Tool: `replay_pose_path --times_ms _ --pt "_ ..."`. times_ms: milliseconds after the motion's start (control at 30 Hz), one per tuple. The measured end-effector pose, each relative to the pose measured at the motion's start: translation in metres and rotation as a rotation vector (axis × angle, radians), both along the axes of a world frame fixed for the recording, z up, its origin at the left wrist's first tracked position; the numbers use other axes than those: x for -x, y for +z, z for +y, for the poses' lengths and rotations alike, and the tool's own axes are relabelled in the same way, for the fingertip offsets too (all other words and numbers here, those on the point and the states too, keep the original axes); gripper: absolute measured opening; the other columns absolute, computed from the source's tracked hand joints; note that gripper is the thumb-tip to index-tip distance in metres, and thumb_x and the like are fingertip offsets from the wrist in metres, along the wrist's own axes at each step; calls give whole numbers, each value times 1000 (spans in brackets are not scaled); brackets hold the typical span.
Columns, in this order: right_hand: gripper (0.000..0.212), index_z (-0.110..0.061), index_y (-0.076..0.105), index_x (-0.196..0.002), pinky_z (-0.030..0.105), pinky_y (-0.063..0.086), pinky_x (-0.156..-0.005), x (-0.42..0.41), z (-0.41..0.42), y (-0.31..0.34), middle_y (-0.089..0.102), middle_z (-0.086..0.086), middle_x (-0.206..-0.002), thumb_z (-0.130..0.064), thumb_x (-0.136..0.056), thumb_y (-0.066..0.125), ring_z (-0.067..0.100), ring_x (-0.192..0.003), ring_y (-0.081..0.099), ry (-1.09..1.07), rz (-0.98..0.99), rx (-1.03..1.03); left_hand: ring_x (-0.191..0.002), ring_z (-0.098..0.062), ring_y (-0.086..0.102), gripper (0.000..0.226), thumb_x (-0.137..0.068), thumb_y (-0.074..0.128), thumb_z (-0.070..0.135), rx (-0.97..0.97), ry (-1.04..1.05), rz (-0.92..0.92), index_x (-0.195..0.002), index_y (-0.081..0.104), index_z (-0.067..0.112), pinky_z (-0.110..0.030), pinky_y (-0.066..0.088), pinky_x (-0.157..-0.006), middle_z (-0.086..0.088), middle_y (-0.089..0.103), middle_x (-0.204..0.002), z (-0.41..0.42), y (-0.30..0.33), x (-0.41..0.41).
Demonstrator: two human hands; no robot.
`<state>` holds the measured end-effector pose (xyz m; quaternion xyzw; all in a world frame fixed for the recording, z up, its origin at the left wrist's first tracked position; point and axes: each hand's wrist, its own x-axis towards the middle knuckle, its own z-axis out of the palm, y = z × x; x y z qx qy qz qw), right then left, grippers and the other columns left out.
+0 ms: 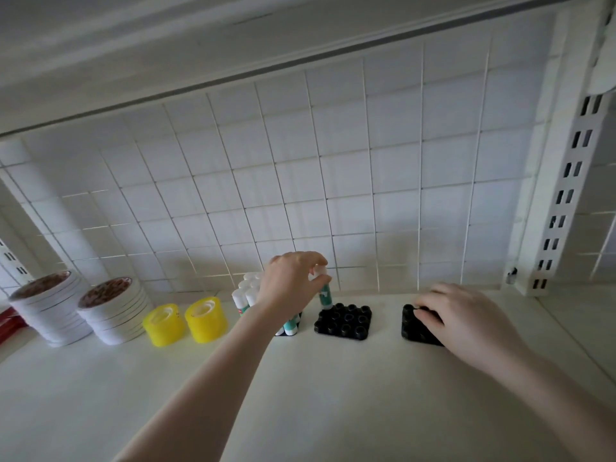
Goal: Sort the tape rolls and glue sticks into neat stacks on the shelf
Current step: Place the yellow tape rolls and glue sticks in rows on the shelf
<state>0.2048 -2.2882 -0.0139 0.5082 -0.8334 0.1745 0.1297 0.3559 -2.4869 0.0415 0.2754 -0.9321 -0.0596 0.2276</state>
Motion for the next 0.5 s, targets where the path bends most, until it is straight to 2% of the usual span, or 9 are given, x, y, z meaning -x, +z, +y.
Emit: replay_pose_path --times_ms 167,367,500 --pt "25 -27 67 -97 28 36 -67 0 1 1 56 -7 -90 -37 -95 44 17 -89 53 -15 2 5 -97 -17 60 25 -92 55 33 -11 5 32 -106 68 18 -28 42 -85 4 69 -101 -3 -5 3" --pt "20 -24 67 -91 29 34 -64 0 2 2 54 -6 -84 -34 -93 50 18 -84 53 -26 0 27 -96 -23 58 32 -97 45 38 86 1 -14 -103 68 17 -26 28 -81 -3 71 -98 -6 -10 5" --pt "23 -25 67 -96 30 43 -71 2 2 2 58 -6 -93 -36 -94 47 17 -92 54 -43 -24 15 -95 -30 55 31 -95 49 34 148 22 -23 -100 67 10 -25 24 -73 -10 69 -94 -4 -7 1"
